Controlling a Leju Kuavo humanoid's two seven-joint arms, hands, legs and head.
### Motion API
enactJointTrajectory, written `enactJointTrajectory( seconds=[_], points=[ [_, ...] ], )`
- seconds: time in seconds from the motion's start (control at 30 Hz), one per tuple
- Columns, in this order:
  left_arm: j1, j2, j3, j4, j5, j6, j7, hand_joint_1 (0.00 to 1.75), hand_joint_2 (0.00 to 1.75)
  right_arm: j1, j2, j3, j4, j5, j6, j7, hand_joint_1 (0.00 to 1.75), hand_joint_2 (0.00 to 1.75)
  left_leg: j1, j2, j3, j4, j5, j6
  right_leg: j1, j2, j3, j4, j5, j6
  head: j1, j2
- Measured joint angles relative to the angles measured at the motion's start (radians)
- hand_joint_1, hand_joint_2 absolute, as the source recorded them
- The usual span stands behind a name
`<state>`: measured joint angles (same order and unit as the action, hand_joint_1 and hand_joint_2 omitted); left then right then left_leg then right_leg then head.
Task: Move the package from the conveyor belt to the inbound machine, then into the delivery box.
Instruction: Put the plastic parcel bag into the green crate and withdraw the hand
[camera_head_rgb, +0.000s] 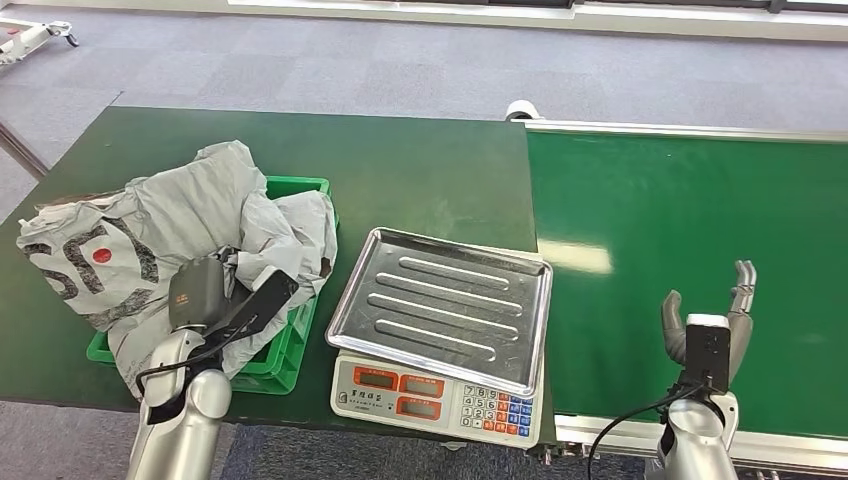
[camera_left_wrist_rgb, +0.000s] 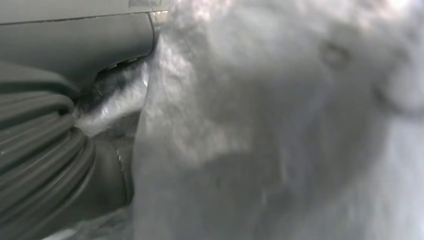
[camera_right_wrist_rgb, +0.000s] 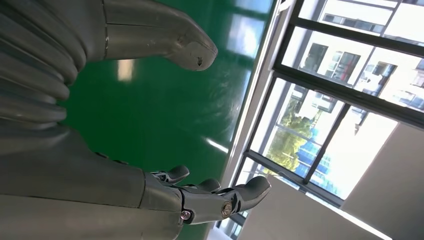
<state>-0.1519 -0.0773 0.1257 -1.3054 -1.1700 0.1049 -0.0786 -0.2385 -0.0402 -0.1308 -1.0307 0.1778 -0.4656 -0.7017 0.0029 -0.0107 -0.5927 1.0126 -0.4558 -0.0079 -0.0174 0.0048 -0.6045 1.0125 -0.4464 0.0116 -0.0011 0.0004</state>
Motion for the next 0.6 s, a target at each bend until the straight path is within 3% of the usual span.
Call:
enactJointTrajectory(
  seconds=[0.3,0.43,0.57,0.6],
  points=[
    [-0.005,0.001,-0.007,0.023,0.063,0.043,-0.073,0.0,1.75,0.0,0.001,0.0,0.0,0.002,0.004,0.0,0.0,1.75,0.0,0.0,0.0,0.0,0.0,0.0,0.0,0.0,0.0,0.0,0.0,0.0,0.0,0.0],
    [-0.015,-0.001,-0.014,0.034,0.16,0.154,-0.203,0.0,1.75,0.0,0.002,0.0,0.0,0.002,0.004,0.0,0.0,1.75,0.0,0.0,0.0,0.0,0.0,0.0,0.0,0.0,0.0,0.0,0.0,0.0,0.0,0.0],
    [-0.029,-0.012,-0.035,0.026,0.313,0.253,-0.349,0.0,0.0,0.0,0.005,0.0,0.0,0.0,0.002,0.0,0.0,1.75,0.0,0.0,0.0,0.0,0.0,0.0,0.0,0.0,0.0,0.0,0.0,0.0,0.0,0.0],
    [-0.03,-0.016,-0.039,0.021,0.345,0.278,-0.371,0.0,0.0,0.0,0.005,0.0,0.0,-0.002,0.0,0.0,0.0,1.75,0.0,0.0,0.0,0.0,0.0,0.0,0.0,0.0,0.0,0.0,0.0,0.0,0.0,0.0]
  ],
)
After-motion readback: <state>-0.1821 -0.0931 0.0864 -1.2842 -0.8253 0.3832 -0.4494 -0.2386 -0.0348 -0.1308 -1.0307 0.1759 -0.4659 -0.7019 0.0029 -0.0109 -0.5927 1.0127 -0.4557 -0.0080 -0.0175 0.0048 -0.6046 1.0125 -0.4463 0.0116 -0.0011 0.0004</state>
